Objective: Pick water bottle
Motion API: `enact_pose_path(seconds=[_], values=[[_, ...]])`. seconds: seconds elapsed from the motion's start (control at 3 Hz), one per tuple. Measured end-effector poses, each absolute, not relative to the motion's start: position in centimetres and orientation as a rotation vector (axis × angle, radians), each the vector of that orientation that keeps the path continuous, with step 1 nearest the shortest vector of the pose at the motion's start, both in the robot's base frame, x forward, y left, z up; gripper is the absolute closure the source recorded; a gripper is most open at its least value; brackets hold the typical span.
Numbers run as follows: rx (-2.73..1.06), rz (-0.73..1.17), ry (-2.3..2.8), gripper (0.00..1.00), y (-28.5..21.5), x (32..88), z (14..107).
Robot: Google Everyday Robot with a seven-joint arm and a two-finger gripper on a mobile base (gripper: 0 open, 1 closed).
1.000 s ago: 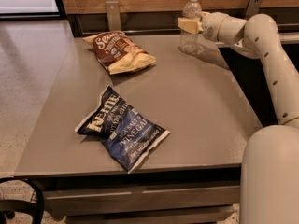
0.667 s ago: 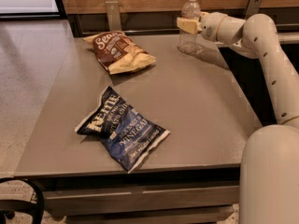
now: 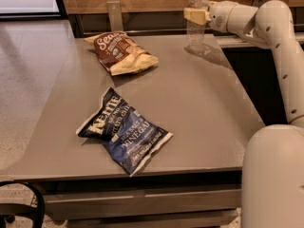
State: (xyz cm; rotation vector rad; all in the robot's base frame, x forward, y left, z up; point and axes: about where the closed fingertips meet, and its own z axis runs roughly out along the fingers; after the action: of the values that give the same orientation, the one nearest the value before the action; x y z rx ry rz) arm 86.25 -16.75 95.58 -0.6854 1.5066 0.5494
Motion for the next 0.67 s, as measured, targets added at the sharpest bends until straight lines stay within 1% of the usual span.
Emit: enact_pose_path(seconds=[0.67], values=[[-0.674,0.441,1.523,1.00,-19.6,83.6,101.2]])
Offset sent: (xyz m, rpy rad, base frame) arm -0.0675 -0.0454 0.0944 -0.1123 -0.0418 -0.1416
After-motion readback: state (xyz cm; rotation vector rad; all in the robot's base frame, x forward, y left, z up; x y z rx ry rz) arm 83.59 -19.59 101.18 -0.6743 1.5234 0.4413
